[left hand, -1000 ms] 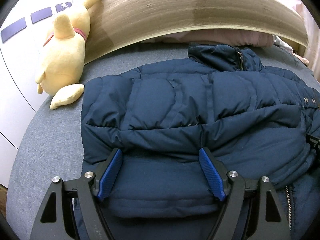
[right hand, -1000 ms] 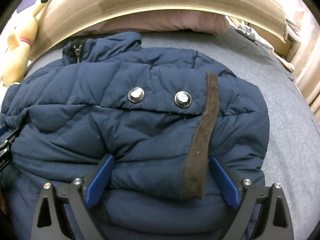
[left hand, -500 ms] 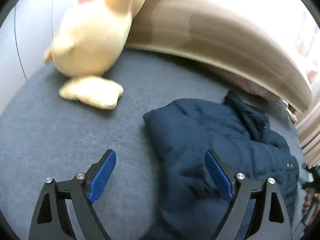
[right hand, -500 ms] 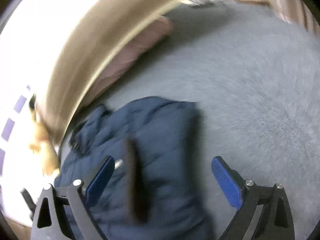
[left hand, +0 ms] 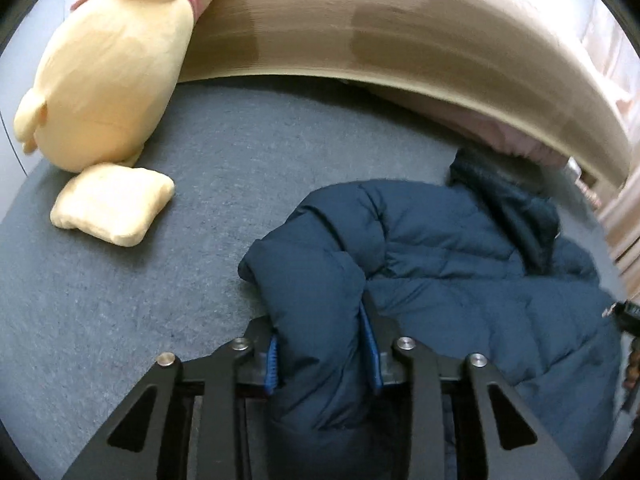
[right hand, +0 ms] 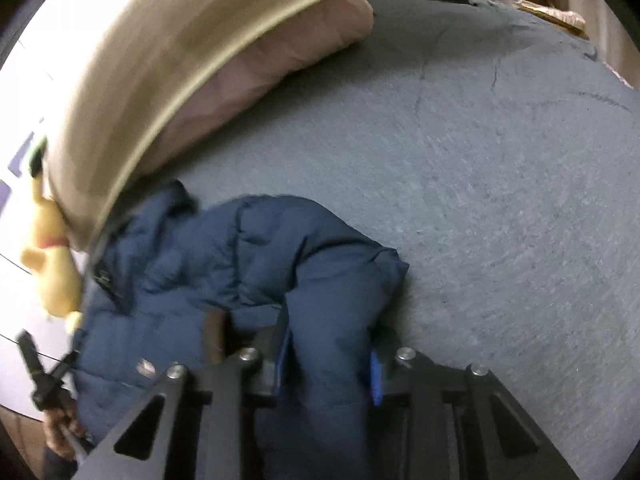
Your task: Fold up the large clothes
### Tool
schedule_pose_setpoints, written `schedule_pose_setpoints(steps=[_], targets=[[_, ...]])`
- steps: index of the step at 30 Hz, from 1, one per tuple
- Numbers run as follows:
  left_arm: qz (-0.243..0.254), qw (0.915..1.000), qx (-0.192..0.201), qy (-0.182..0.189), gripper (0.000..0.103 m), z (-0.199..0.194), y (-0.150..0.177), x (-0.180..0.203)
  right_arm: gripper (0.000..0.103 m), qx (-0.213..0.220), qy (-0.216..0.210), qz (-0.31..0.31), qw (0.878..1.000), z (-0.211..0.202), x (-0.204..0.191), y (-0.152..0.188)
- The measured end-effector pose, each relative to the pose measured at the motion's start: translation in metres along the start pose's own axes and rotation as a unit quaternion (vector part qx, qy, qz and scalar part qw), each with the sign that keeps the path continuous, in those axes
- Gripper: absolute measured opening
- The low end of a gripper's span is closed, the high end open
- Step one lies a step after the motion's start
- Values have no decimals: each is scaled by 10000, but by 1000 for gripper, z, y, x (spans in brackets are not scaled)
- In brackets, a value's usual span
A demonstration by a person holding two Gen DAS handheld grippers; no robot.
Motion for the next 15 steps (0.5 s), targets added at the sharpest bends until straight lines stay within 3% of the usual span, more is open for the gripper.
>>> schedule_pose_setpoints(steps=[2, 5, 7, 9, 12, 15], targets=[[7, 10000, -6, -90, 35, -3, -1, 1, 37, 42, 199, -179, 9996, 0, -10, 1], [84, 9994, 264, -221, 41, -29, -4, 9, 76, 433, 676, -304, 9963, -30, -20, 2], [259, 9976, 556, -333, 54, -53, -3, 19, 76, 996, 964, -534, 9889, -64, -32, 9], [374, 9950, 891, -264, 71, -82, 6, 28, 77, 1261, 855, -729, 9856, -88, -51, 23], [596, 9923, 1073, -186, 72, -102, 27, 48, 77, 1177, 629, -1215, 9836, -95, -87, 58], [829, 9900, 1050, -439, 72, -101, 48, 57, 77, 991, 723, -1570, 9800, -80, -106, 89]])
Point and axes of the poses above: each gripper's, at about its wrist camera, not at the fingertips, and z roughly the way its jaws point, x to its right, y to its underside, the point moved 3 cm from there along z, roughly the way its jaws point
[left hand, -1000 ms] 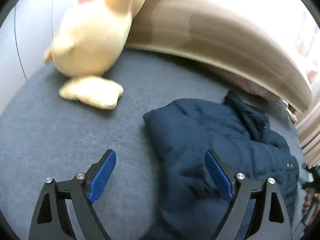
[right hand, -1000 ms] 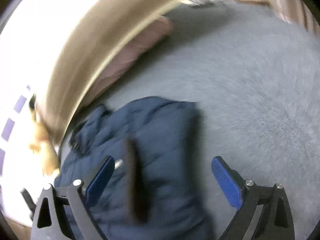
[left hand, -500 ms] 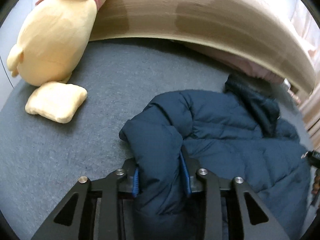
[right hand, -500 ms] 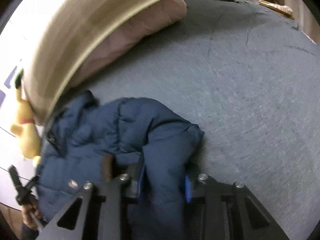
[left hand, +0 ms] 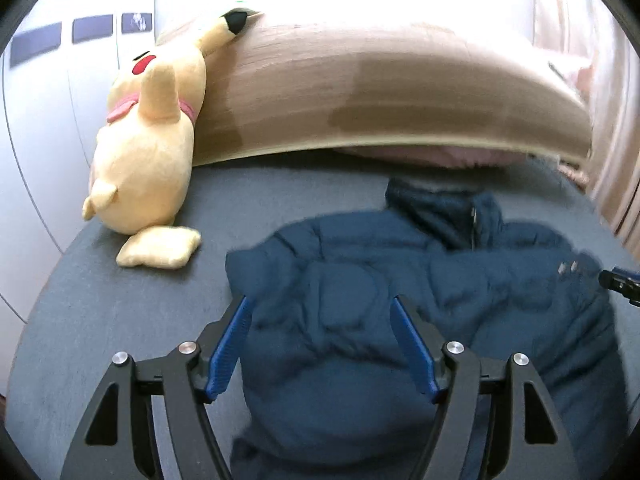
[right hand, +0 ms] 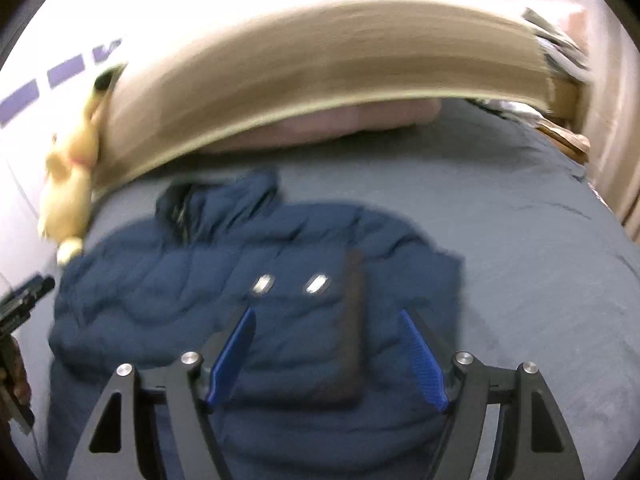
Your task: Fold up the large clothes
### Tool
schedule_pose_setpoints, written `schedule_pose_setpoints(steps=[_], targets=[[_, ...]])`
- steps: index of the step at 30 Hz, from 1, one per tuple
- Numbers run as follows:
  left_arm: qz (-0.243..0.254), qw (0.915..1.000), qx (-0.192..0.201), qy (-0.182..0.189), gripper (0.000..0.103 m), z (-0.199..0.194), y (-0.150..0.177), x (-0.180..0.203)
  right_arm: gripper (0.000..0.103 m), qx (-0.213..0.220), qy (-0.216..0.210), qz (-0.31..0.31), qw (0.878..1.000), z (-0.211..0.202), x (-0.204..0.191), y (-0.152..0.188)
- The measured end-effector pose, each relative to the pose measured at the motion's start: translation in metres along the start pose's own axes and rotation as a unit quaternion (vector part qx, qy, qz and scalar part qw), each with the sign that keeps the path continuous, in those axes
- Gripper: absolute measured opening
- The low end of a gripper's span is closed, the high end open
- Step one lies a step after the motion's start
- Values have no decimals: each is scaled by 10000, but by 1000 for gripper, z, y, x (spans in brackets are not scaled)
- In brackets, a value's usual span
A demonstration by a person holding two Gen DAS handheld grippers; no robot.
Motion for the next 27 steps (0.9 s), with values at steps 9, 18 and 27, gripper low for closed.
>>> schedule_pose_setpoints(steps=[9, 18, 27], targets=[[118, 9974, -605, -374, 72, 14, 25, -5, 80, -695, 334, -77, 9970, 26, -13, 19], [-297, 9985, -191, 411, 81, -99, 62, -37, 86, -593, -1029, 964, 9882, -93, 41, 69], [-657, 9950, -729, 166, 81, -148, 144, -46, 86, -785, -1035, 1513, 9799, -156, 79, 192]])
Point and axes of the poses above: each gripper's, at about its wrist camera, not at the fingertips, and z roughly the way its jaws point, x to its right, y to its underside, the point moved 3 cm from there along z, roughly the way its jaws point
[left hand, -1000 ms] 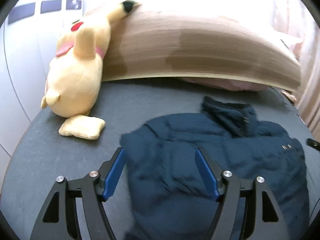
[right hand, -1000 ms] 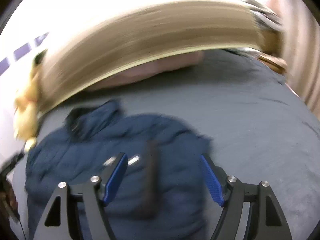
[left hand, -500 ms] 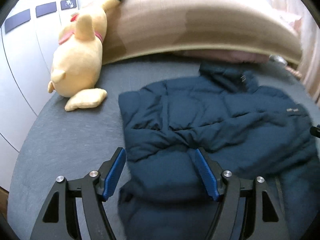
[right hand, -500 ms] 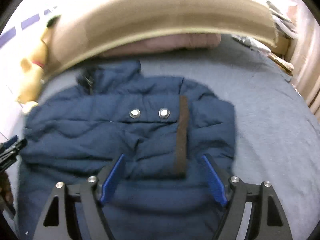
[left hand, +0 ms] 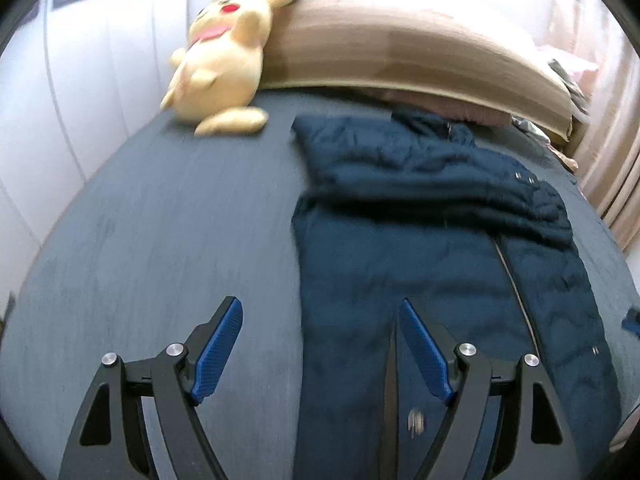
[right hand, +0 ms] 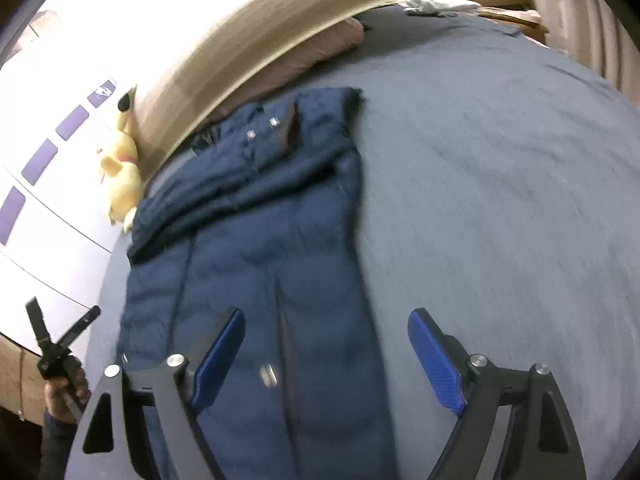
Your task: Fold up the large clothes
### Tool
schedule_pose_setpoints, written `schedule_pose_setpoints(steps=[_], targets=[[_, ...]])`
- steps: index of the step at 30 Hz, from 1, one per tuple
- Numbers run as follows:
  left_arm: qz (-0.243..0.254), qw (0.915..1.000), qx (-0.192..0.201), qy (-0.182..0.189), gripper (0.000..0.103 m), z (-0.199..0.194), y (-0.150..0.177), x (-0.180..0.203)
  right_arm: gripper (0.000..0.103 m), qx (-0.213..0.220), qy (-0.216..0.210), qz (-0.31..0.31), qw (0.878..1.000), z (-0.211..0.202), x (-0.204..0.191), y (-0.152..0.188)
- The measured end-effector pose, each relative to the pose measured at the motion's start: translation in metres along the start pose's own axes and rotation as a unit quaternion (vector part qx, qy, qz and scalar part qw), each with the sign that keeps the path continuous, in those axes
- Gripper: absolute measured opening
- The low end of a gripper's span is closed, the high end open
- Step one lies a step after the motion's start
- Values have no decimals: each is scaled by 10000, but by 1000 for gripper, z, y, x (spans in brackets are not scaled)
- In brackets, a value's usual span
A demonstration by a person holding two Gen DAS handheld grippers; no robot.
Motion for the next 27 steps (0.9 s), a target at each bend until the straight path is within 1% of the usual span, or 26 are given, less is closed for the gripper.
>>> schedule_pose_setpoints(steps=[3, 5, 6, 9, 11, 14, 16, 19, 22, 27], targets=[[-172, 9996, -218, -71, 81, -12, 31, -7, 86, -322, -161, 119, 9993, 3, 8, 37], [-229, 9991, -294, -181, 81, -19, 47, -11, 86, -422, -199, 154, 9988, 7, 12, 52], [-250, 9990, -319, -201, 81, -22, 54, -12, 86, -449, -295, 188, 9984, 6, 11, 61], [-326, 9985, -377, -220, 81, -31, 71, -15, 86, -453, -609, 279, 9967, 0, 7, 74], [-358, 9983, -398, -216, 81, -37, 78, -17, 86, -414, -626, 295, 9967, -3, 5, 80], [-388, 9980, -454, -207, 81, -45, 89, -18, 86, -413, -853, 477, 9944, -6, 6, 86], [-429, 9980, -439, -180, 81, -51, 98, -19, 86, -430, -927, 527, 9934, -10, 5, 92], [-587, 9970, -501, -12, 81, -57, 111, -22, 86, -492, -1093, 617, 9909, -9, 2, 100], [-748, 9954, -574, 192, 81, -61, 127, -28, 86, -524, -1227, 760, 9881, -13, 8, 110], [-1113, 9887, -741, 677, 81, -64, 148, -34, 85, -507, -1480, 1028, 9823, -18, 18, 120]])
Point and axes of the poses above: each gripper's, at about its wrist camera, not at the fingertips, and z roughly the way its jaws point, x to its right, y to its underside, the point moved 3 cm from there along z, roughly the way its jaws point
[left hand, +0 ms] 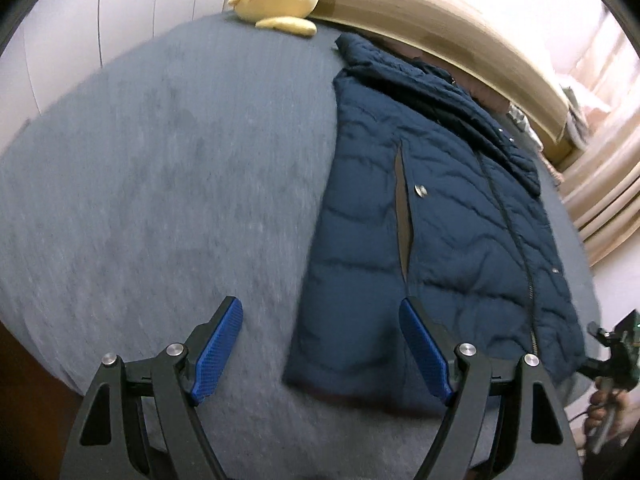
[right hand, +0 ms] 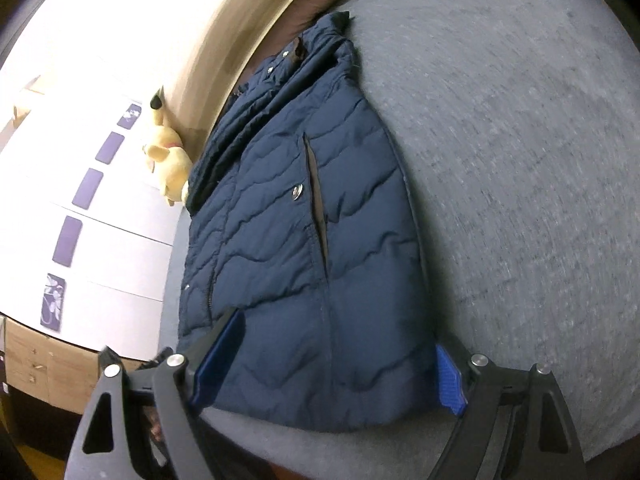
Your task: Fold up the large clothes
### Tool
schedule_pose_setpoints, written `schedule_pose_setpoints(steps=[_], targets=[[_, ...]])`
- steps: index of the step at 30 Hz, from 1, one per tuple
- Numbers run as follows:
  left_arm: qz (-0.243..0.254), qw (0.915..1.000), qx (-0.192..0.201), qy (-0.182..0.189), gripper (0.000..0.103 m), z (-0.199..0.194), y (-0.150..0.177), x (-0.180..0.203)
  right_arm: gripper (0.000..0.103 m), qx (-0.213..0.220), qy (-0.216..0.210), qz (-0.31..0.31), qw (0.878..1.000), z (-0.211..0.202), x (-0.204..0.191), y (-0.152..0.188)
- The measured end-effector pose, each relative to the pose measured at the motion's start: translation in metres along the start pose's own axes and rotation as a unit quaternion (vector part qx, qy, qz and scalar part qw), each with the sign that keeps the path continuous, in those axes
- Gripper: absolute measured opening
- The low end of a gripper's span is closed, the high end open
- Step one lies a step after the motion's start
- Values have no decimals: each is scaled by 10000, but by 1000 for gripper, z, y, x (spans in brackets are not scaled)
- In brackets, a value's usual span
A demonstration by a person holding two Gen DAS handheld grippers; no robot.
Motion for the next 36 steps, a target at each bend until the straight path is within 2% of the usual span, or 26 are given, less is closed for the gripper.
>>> schedule_pose_setpoints(steps=[2, 6, 8, 9, 12, 15, 18, 19, 20, 21, 22, 23, 25, 29, 36], targets=[[-58, 10000, -50, 59, 81, 2, 5, -1, 82, -1, -5, 3, 10000, -1, 2, 2], [-45, 9998, -44, 184, 81, 2, 11, 6, 65, -28, 28, 102, 9999, 1, 10, 3], [-57, 9999, -28, 157, 65, 3, 13, 7, 59, -34, 85, 151, 9998, 0, 15, 5], [-85, 9998, -70, 150, 49, 5, 15, 6, 56, -36, 93, 147, 9998, 0, 16, 6], [-223, 9997, -62, 117, 39, 7, 16, 2, 54, -121, 134, 160, 9997, 0, 21, 8], [-234, 9996, -94, 119, 39, 7, 14, 2, 54, -163, 81, 173, 9997, 2, 23, 8], [-282, 9993, -91, 218, 60, 7, 14, 5, 54, -166, 53, 168, 9997, 1, 24, 9], [-272, 9994, -88, 205, 61, 7, 15, 7, 54, -171, 74, 139, 9997, 1, 24, 9], [-227, 9996, -107, 150, 61, 8, 15, 9, 50, -178, 115, 103, 9997, 1, 23, 10], [-79, 9999, -101, 32, 59, 9, 16, 13, 41, -194, 213, 43, 9996, 1, 22, 11], [16, 9999, -115, -54, 35, 9, 17, 15, 36, -241, 266, 11, 9994, 2, 21, 11], [74, 9998, -158, -61, 24, 10, 18, 15, 27, -295, 237, 30, 9993, 3, 20, 12], [110, 9997, -199, -1, 13, 9, 17, 16, 21, -315, 290, 7, 9991, 3, 19, 14], [89, 9999, -114, -6, 10, 2, 17, 16, 15, -328, 467, -228, 9981, 0, 8, 19], [27, 9999, -18, 100, 10, -14, 24, 9, 14, -392, 521, -343, 9973, -3, -2, 26]])
Point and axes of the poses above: each gripper's, at about its wrist camera, not at the fingertips, and z roughly the way its jaws point, x to its right, y to its underside, the point moved 3 cm from there along z, roughly the way its jaws point
